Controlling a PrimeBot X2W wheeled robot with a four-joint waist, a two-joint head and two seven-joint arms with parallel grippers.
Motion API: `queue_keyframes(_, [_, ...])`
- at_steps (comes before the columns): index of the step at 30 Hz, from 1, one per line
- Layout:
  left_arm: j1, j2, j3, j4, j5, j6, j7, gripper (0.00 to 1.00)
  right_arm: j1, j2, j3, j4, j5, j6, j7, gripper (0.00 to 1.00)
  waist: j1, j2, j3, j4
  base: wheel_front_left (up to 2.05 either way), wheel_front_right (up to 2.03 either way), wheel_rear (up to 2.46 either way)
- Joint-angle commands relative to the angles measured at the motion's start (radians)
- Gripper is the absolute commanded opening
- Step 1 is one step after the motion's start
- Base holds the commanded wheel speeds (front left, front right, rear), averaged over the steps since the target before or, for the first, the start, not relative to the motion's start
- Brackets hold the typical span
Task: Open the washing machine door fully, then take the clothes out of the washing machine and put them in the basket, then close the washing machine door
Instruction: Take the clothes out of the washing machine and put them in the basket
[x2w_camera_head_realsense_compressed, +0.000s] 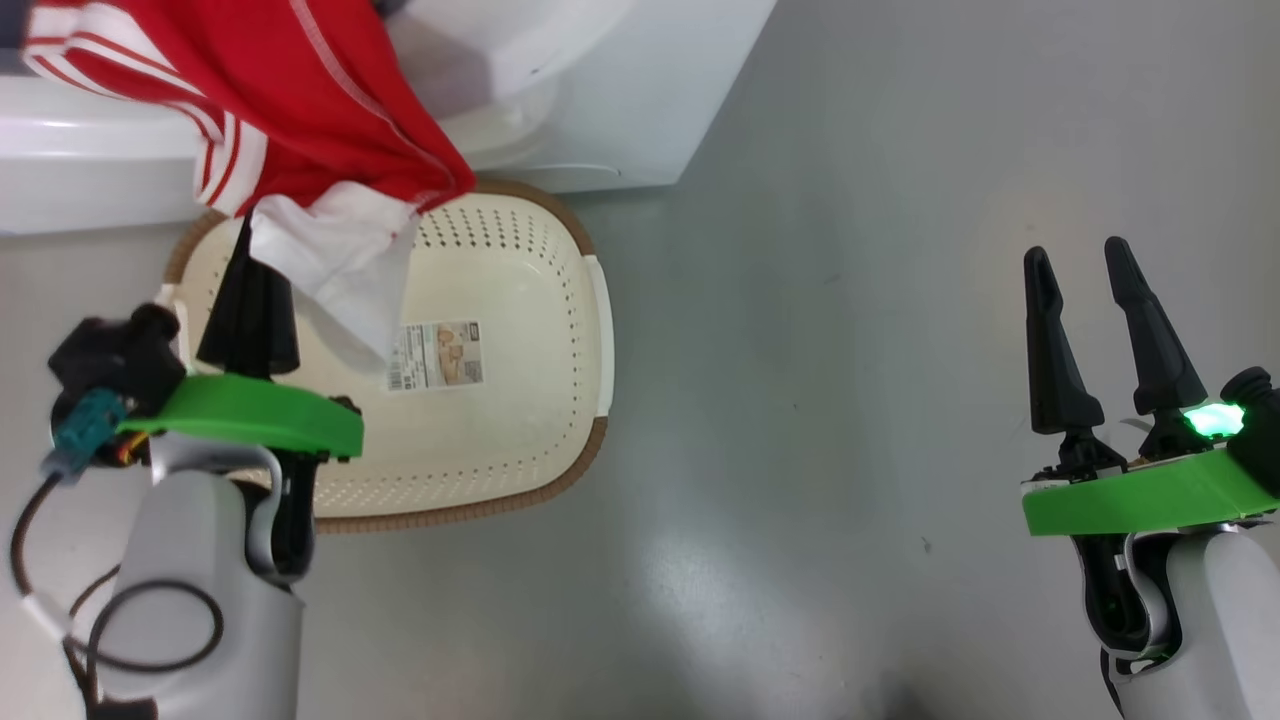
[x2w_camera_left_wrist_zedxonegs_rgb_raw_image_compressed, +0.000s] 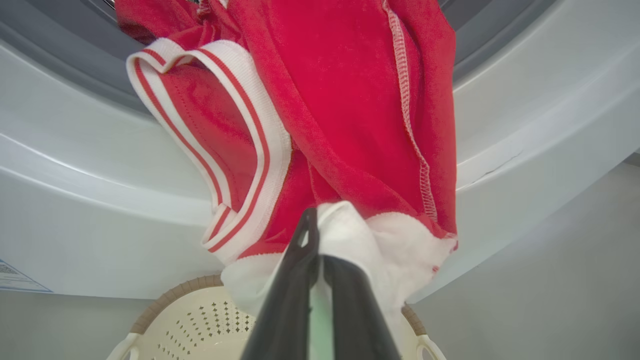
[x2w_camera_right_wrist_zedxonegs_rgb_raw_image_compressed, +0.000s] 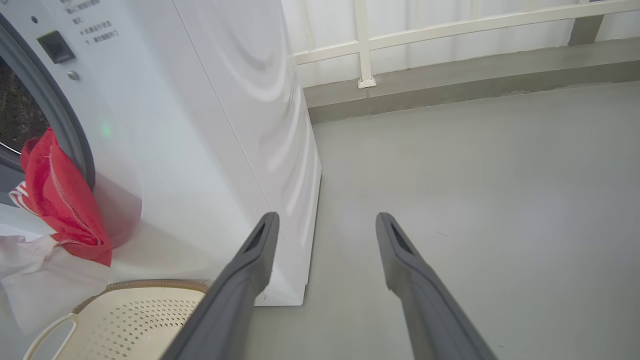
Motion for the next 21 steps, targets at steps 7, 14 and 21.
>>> queue_keyframes(7, [-0.112, 0.047, 0.030, 0.157, 0.059, -0.006, -0.004, 0.04, -0.019, 0.004, 0.026, -0.028, 0.006, 0.007, -0.006, 1.00, 0.0000, -0.0001, 0.059, -0.032, 0.00, 0.00, 0.00])
queue_keyframes(14, [-0.188, 0.068, 0.025, 0.242, 0.089, -0.006, -0.004, 0.18, -0.029, 0.011, 0.034, -0.029, 0.008, 0.007, -0.006, 1.00, 0.0000, -0.0001, 0.077, -0.048, 0.00, 0.00, 0.00])
queue_keyframes(21, [-0.201, 0.065, 0.026, 0.259, 0.088, -0.006, -0.004, 1.00, -0.026, 0.013, 0.032, -0.024, 0.005, 0.007, -0.006, 1.00, 0.0000, -0.0001, 0.068, -0.045, 0.00, 0.00, 0.00])
